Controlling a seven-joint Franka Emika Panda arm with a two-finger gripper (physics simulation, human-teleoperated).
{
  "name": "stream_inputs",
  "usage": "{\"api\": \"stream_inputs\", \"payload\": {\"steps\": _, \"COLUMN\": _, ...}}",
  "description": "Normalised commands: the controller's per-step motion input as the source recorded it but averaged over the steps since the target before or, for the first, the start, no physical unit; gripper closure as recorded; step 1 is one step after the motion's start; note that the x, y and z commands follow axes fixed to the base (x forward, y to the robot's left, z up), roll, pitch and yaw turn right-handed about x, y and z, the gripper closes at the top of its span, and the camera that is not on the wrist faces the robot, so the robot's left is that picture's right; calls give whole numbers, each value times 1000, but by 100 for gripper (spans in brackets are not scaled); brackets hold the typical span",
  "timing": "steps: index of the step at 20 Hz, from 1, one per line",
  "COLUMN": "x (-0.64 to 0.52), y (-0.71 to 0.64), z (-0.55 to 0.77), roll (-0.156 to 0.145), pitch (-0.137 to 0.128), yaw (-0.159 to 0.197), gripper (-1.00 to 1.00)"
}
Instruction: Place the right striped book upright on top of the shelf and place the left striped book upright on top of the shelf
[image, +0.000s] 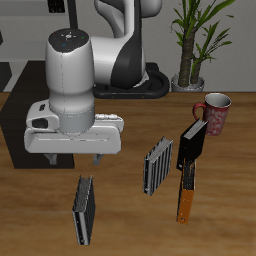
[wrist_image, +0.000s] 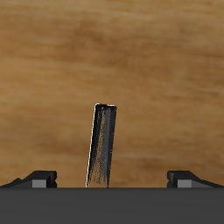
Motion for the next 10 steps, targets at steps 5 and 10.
{"api": "stream_inputs", "payload": {"steps": 5, "x": 117, "y": -25, "z": -304, "roll": -4, "pitch": 14, "yaw": 7, "gripper": -100}}
{"api": "stream_inputs", "payload": {"steps": 10, "x": 64, "y": 68, "z": -257, "roll": 2, "pitch": 13, "yaw": 11, "gripper": -100}}
